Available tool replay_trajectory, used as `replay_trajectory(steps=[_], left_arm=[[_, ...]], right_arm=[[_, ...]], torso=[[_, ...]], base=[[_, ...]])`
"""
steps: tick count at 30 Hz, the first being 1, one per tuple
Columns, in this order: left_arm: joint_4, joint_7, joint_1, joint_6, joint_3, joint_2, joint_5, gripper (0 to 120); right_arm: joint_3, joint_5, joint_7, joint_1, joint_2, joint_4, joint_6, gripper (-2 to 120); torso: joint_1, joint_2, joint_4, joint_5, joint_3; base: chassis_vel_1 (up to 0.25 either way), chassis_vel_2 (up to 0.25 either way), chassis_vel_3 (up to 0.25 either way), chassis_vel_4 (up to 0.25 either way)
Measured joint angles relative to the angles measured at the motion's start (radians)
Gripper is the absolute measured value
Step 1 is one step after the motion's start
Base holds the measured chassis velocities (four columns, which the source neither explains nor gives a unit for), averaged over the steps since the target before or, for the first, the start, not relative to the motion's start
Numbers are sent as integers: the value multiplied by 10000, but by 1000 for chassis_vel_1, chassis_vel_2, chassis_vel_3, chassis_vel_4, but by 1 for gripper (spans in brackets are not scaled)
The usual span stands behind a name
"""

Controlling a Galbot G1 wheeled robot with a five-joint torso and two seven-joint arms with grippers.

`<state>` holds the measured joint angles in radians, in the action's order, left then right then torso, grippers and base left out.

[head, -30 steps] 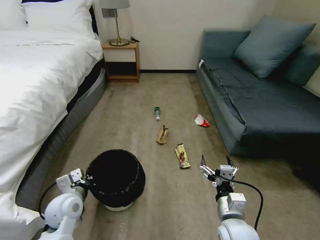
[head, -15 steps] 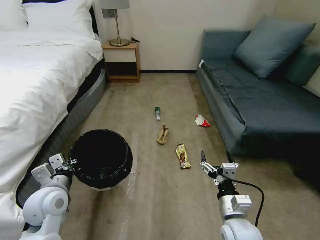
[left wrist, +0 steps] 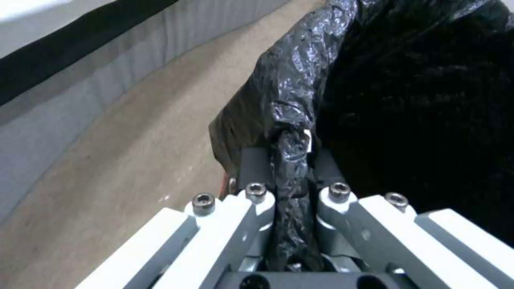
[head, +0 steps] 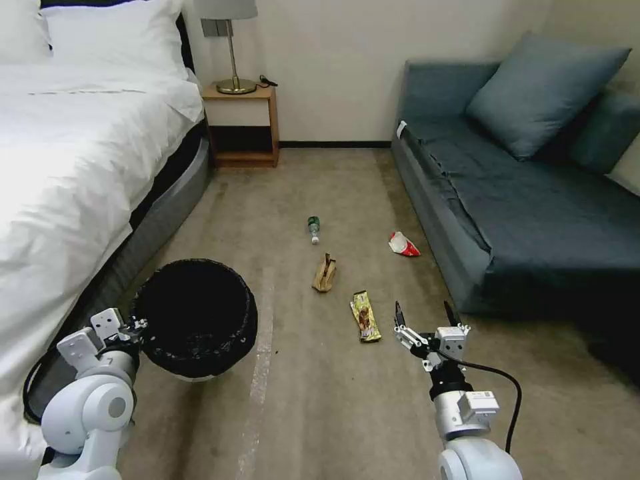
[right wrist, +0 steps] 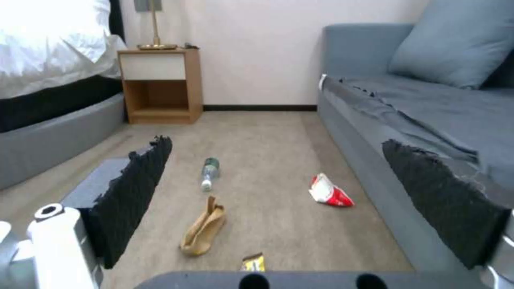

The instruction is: Pick up the trash bin, then pick up the garbage on the floor and place it into the trash bin.

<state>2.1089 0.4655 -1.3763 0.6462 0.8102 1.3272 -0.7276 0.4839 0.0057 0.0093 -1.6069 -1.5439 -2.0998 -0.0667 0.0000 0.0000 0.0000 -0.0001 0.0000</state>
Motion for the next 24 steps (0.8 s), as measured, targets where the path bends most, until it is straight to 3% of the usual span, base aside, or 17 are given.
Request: replay_trajectory(steps=[24], left_arm=[[-227,-53,143,-59,-11,-23,52,4]], right_arm=[[-8,-90,-8,159,-13,309,-31,100]], torso=[[0,0,0,1,0]], base=[[-142,144,146,-145]])
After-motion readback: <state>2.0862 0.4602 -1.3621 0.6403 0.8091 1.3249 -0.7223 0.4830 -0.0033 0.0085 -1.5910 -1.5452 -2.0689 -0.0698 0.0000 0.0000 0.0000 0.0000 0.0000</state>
